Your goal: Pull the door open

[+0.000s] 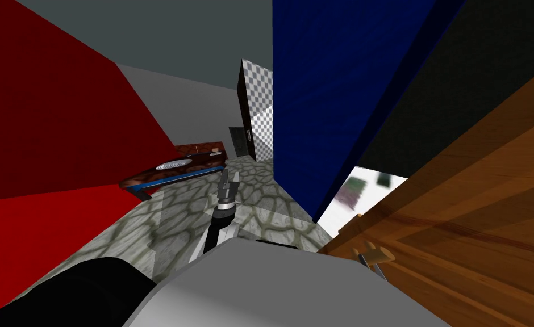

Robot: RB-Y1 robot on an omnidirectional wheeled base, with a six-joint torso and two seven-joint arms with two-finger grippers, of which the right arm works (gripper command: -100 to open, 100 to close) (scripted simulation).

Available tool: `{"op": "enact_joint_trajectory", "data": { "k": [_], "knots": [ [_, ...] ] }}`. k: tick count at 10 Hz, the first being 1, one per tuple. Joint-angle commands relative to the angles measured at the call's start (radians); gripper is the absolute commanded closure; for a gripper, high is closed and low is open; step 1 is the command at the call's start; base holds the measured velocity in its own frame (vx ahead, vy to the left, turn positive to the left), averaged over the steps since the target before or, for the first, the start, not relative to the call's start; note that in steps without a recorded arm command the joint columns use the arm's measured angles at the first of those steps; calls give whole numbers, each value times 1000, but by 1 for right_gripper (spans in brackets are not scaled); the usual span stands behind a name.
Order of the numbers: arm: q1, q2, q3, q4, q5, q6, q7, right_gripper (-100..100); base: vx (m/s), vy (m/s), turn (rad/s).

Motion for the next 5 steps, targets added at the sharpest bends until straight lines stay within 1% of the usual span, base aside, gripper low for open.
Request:
{"op": "enact_joint_trajectory", "data": {
  "k": [1,5],
  "knots": [
    [1,-4,20,0,18,-13,-4,100,-236,-34,57],
    [3,-16,69,-3,61,-43,-10,100,-210,-37,48]
  ]
}}
